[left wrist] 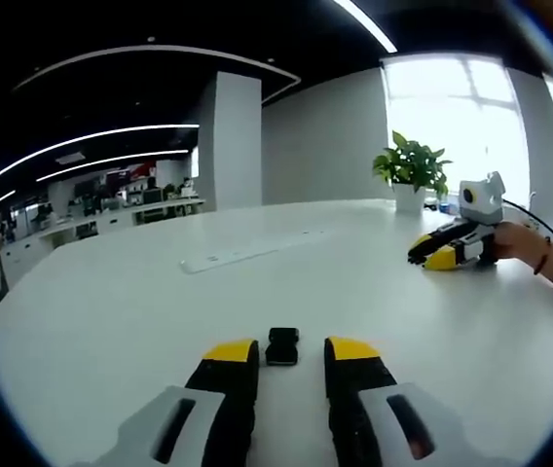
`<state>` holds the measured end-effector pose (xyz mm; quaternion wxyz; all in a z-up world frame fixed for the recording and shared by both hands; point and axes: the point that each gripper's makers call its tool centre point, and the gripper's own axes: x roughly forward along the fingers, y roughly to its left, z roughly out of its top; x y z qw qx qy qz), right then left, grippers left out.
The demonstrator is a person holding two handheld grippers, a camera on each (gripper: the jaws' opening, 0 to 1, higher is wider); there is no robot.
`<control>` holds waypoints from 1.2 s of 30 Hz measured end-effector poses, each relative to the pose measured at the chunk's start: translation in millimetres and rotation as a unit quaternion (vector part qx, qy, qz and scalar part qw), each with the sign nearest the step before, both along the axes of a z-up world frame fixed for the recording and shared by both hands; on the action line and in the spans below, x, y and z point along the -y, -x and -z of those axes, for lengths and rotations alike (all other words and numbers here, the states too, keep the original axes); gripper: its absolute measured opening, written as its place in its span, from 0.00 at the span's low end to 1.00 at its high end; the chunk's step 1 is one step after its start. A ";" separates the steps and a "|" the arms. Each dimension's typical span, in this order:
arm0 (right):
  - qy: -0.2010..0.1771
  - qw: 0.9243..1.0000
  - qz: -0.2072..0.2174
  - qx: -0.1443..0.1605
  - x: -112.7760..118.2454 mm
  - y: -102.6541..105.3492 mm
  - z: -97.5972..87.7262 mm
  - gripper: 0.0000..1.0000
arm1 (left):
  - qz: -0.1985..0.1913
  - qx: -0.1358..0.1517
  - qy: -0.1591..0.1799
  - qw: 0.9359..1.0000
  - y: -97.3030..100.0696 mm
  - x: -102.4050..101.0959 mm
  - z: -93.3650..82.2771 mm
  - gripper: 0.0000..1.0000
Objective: Snap the two parts of the plastic buckle together until the buckle closes and remains connected.
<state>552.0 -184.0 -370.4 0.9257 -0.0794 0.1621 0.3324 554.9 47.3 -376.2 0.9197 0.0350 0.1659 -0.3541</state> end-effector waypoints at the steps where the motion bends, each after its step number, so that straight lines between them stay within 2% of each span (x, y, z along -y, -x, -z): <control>1: 0.000 1.000 0.000 0.000 0.3 -0.1 0.0 0.26 | -0.001 0.001 0.000 1.000 -1.1 -0.5 -0.1 0.25; 10: 0.003 1.000 0.009 0.004 6.9 -5.5 -0.4 0.17 | -0.006 -0.001 0.001 1.000 -4.9 -1.9 -0.4 0.24; 18: 0.003 1.000 0.007 0.005 5.7 -2.6 -0.5 0.14 | -0.002 0.000 0.002 1.000 5.9 2.6 1.2 0.24; 30: 0.003 1.000 -0.005 0.005 0.1 5.0 0.0 0.14 | -0.003 0.002 0.002 1.000 9.9 2.4 2.5 0.24; 36: 0.006 1.000 -0.013 0.007 -3.1 9.8 0.5 0.17 | -0.002 0.003 0.003 1.000 12.0 2.5 3.1 0.24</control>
